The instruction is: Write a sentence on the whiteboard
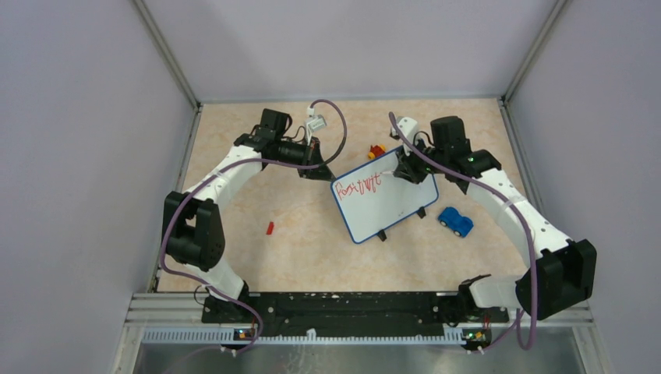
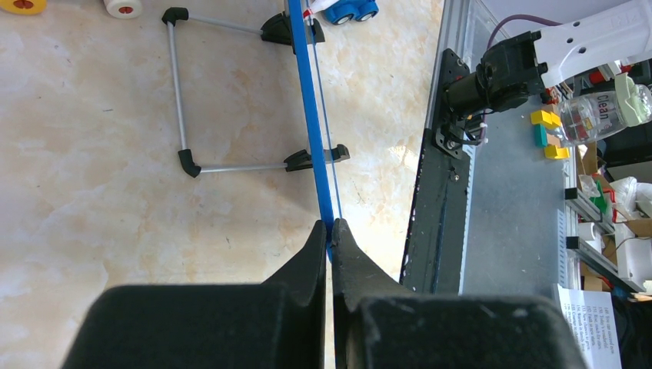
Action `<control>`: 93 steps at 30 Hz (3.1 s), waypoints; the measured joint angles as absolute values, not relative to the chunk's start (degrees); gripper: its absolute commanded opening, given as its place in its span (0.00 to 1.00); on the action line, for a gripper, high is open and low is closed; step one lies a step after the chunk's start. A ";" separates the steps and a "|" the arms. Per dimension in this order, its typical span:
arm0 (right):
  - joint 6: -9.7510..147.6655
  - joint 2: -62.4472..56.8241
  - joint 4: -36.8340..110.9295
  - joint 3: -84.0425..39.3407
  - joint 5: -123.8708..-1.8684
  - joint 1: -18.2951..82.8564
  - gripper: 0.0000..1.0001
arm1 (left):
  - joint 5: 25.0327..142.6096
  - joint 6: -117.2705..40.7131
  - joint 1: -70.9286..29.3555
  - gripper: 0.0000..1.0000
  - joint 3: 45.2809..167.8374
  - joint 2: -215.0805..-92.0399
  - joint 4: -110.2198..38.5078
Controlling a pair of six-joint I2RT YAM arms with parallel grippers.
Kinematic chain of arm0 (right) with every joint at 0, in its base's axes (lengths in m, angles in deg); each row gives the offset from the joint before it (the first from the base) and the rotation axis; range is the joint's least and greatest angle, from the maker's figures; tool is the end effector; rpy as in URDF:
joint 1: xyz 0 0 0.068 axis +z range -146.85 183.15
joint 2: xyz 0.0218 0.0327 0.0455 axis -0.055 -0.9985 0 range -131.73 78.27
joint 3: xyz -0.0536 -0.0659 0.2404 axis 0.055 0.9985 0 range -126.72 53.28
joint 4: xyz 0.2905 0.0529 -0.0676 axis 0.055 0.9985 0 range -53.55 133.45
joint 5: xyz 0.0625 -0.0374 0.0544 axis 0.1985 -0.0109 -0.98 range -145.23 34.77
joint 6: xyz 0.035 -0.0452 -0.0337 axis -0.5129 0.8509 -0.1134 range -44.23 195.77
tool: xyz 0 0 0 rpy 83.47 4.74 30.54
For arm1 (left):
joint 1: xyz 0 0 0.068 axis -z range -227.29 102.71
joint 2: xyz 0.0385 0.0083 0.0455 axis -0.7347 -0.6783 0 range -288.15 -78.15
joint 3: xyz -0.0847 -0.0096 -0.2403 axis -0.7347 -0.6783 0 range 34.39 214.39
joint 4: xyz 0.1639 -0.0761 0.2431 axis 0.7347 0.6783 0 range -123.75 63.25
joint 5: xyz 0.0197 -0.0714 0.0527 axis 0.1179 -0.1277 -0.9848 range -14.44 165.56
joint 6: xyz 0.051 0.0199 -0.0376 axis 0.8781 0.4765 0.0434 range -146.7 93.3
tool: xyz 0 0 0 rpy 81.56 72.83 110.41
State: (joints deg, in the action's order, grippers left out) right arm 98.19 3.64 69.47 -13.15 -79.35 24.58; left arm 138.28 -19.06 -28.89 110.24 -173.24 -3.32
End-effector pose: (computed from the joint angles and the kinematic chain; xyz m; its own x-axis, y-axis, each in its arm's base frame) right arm 0.3097 0.1446 0.2881 -0.3306 -0.5037 -0.7981 -0.8067 0.5898 -0.0381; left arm 0.3626 -0.1699 0.2447 -0.6253 0.2721 -0.7314 0.7804 0.2191 -0.5856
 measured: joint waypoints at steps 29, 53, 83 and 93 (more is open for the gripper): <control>98.75 3.51 70.21 -14.37 -78.23 23.34 0.00 | 138.23 -19.06 -28.89 0.00 110.24 -173.24 -3.27; 98.82 3.62 71.28 -10.59 -79.78 23.12 0.00 | 137.86 -18.97 -28.87 0.00 110.24 -173.24 -3.29; 98.80 6.33 74.32 -12.28 -89.66 17.85 0.00 | 137.60 -17.90 -28.33 0.00 114.77 -176.61 -0.50; 99.17 6.59 73.71 -11.95 -89.03 16.80 0.00 | 137.23 -17.95 -28.19 0.09 115.38 -177.11 -0.37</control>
